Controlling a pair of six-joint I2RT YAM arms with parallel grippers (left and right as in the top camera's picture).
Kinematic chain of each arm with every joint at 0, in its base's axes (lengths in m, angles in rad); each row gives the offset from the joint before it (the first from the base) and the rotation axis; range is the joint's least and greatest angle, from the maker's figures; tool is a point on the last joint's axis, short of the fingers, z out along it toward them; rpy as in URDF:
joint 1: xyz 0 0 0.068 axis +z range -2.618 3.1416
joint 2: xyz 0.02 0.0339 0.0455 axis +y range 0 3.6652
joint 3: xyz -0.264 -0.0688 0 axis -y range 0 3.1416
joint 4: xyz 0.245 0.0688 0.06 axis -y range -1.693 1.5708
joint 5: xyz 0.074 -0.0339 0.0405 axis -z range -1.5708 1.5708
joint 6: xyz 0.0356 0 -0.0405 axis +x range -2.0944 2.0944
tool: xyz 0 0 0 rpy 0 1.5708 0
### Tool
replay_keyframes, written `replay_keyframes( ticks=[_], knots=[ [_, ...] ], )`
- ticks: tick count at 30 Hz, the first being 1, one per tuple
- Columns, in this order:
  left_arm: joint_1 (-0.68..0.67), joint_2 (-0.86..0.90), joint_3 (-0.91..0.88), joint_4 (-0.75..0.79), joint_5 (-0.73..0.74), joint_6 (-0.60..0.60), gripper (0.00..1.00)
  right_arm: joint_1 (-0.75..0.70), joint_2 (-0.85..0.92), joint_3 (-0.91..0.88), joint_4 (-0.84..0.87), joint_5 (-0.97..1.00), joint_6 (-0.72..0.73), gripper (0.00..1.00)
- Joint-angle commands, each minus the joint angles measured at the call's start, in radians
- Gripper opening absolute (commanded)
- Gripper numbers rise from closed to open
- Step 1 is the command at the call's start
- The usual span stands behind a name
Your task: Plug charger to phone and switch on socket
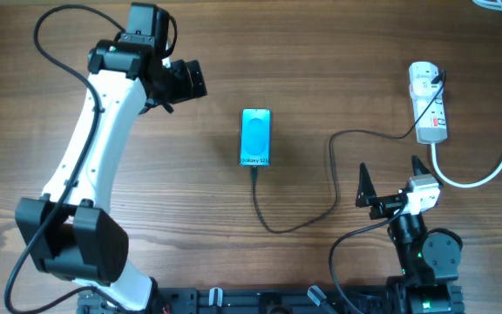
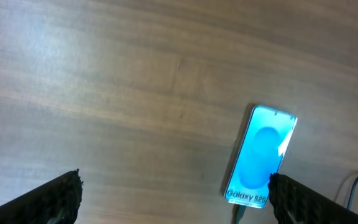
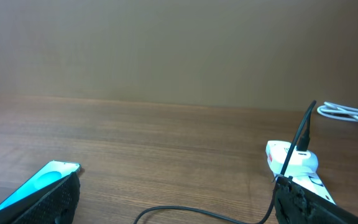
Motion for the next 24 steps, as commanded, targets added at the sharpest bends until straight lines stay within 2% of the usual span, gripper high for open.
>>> replay_keyframes(
  ticks=[1,15,24],
  knots=[
    [-0.003,-0.066,-0.003,-0.022,-0.021,-0.006,1.0,-0.003,-0.014,-0.002,0.005,-0.001,0.008,1.0],
    [-0.003,-0.112,-0.019,-0.151,0.009,-0.006,1.0,-0.003,-0.014,-0.002,0.005,-0.001,0.008,1.0],
    [-0.003,-0.245,-0.278,0.014,0.027,-0.009,1.0,-0.003,-0.014,-0.002,0.005,-0.001,0.008,1.0]
  ],
)
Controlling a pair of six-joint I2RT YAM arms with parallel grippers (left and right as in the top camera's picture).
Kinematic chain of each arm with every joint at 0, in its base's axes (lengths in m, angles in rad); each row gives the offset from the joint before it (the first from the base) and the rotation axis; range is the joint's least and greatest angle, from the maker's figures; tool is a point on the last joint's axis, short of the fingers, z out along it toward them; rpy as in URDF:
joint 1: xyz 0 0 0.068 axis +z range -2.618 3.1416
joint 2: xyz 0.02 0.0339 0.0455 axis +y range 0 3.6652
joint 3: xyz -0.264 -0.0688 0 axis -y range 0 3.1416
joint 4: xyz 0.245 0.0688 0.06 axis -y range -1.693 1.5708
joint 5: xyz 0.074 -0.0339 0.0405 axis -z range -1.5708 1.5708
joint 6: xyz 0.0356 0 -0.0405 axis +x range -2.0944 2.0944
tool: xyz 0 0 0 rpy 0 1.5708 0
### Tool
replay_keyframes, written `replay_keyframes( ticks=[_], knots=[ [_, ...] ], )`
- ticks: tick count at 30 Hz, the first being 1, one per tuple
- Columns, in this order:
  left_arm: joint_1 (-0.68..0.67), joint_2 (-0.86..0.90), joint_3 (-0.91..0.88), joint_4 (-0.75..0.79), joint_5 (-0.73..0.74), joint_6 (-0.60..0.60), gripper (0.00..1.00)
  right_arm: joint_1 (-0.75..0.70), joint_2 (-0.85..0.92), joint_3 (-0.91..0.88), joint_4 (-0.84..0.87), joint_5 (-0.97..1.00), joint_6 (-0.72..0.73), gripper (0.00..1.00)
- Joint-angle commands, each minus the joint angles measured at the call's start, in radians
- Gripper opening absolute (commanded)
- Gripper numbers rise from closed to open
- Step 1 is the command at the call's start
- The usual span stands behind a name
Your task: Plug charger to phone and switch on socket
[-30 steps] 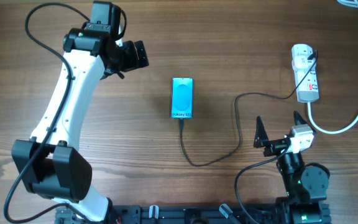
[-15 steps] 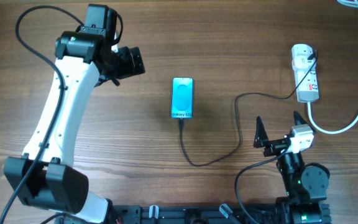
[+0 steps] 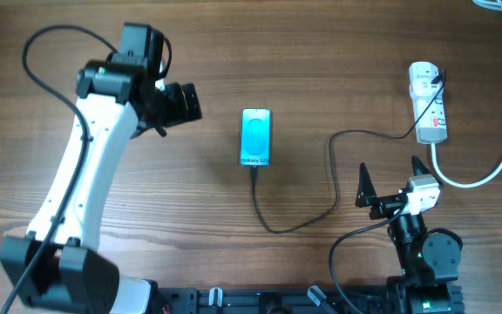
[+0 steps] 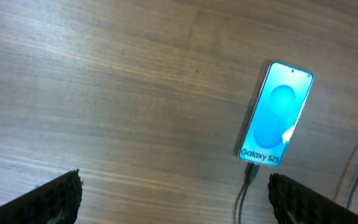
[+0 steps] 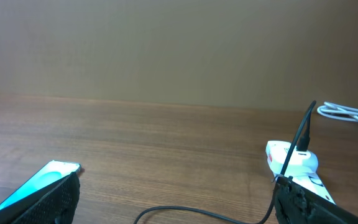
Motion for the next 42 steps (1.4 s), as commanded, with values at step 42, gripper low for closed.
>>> replay_keyframes(
  ticks=[42],
  knots=[
    [-0.002,-0.548,-0.78,0.644,0.196,0.206,1.0,-0.003,-0.008,-0.002,0.005,-0.001,0.008,1.0]
  ],
)
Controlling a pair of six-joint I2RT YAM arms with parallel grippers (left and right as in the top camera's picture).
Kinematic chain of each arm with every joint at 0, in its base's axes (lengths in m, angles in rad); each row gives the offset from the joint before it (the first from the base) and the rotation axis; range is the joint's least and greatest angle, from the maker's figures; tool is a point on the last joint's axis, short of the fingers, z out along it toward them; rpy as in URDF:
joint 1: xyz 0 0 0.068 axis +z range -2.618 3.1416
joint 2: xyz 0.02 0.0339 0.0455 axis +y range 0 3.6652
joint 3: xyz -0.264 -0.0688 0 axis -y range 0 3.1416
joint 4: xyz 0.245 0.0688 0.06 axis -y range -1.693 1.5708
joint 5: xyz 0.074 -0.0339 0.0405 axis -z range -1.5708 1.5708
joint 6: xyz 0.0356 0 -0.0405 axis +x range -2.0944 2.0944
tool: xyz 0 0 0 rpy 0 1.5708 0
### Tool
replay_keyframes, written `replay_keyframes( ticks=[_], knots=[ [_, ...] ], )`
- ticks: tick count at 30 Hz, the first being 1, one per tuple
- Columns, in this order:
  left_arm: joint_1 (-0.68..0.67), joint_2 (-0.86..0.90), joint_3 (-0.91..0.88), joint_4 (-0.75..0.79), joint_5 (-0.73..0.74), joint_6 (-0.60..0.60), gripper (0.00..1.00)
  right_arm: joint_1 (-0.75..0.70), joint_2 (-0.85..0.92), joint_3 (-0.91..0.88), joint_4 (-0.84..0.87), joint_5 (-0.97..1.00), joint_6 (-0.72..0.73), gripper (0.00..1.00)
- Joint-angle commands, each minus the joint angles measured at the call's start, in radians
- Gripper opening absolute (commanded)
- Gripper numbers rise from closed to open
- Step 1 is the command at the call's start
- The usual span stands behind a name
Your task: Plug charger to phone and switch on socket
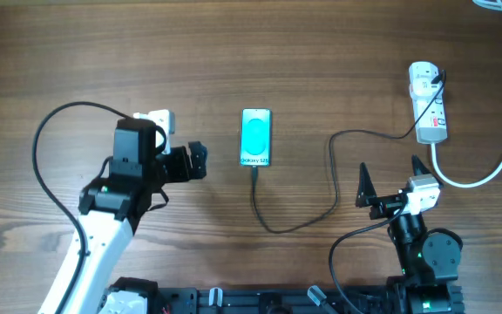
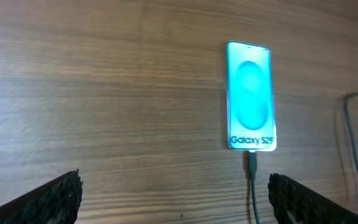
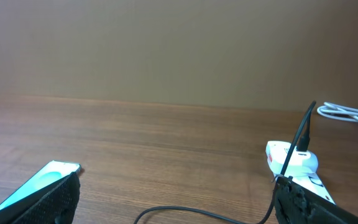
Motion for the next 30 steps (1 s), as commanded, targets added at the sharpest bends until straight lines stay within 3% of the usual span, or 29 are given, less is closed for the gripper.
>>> replay_keyframes(
  ticks=[1,9,15,30],
  knots=[
    [-0.002,-0.05,-0.045,0.04,0.047,0.061,1.0,-0.003,-0.008,-0.002,0.004,-0.001,0.008,1.0],
    [0.04,-0.121,-0.124,0.075,0.077,0.068,1.0,-0.003,-0.008,-0.002,0.004,-0.001,0.008,1.0],
    [0.1,-0.183,-0.226,0.19,0.252,0.177,1.0,-0.003,-0.008,-0.002,0.004,-0.001,0.008,1.0],
    [0.107,-0.351,-0.435,0.381,0.251,0.176,1.0,-0.003,-0.008,-0.002,0.004,-0.001,0.008,1.0]
  ],
)
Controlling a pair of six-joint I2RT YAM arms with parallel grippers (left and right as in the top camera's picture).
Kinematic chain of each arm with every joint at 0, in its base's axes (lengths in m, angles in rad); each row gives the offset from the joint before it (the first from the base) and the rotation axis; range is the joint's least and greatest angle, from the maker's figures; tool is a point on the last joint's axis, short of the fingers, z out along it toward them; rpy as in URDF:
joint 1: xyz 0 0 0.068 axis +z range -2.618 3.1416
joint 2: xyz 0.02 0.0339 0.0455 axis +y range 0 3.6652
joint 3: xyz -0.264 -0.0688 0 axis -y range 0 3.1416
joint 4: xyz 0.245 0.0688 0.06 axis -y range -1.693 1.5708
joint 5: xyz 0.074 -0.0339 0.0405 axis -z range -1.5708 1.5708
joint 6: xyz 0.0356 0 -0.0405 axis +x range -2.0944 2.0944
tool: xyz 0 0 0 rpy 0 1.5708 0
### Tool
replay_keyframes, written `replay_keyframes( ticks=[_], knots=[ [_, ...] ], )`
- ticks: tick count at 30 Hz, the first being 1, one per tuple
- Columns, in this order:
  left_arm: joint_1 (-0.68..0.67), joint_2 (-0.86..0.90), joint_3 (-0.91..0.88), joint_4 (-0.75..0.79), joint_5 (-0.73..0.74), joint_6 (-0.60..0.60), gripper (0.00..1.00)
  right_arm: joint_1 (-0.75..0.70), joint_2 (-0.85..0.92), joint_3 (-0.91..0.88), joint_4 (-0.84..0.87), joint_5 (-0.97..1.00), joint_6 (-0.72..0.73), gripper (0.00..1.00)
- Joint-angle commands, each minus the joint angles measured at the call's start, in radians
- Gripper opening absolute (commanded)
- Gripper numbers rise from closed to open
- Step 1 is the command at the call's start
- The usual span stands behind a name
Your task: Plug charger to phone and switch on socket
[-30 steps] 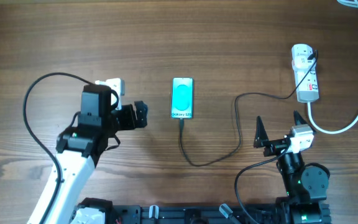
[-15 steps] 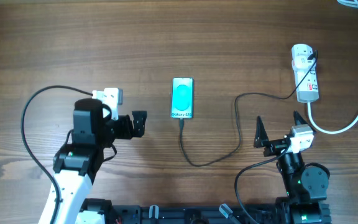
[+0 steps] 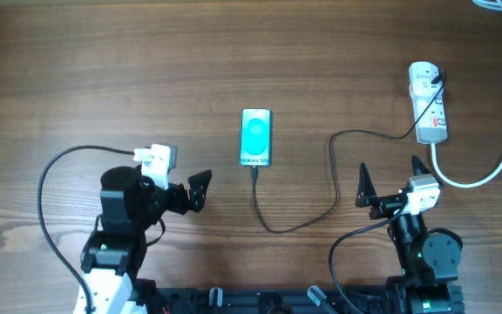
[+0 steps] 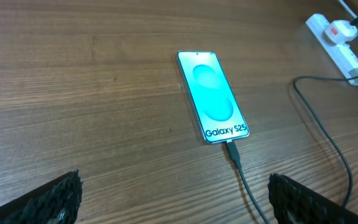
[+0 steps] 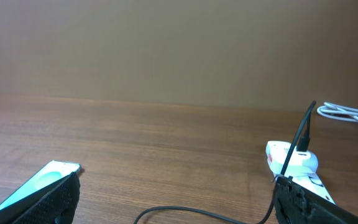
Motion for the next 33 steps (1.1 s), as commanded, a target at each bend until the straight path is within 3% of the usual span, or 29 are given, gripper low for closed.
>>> replay_keyframes(
  ticks=[1,23,27,33],
  knots=[
    [0.008,-0.051,-0.045,0.031,0.014,0.02,1.0,-0.003,-0.008,-0.002,0.004,-0.001,0.008,1.0],
    [0.008,-0.429,-0.196,0.055,-0.047,-0.008,1.0,-0.003,-0.008,-0.002,0.004,-0.001,0.008,1.0],
    [0.008,-0.499,-0.223,0.056,-0.103,-0.086,1.0,-0.003,-0.008,-0.002,0.004,-0.001,0.008,1.0],
    [0.008,-0.544,-0.266,0.082,-0.106,-0.085,1.0,-0.003,-0.008,-0.002,0.004,-0.001,0.008,1.0]
  ],
)
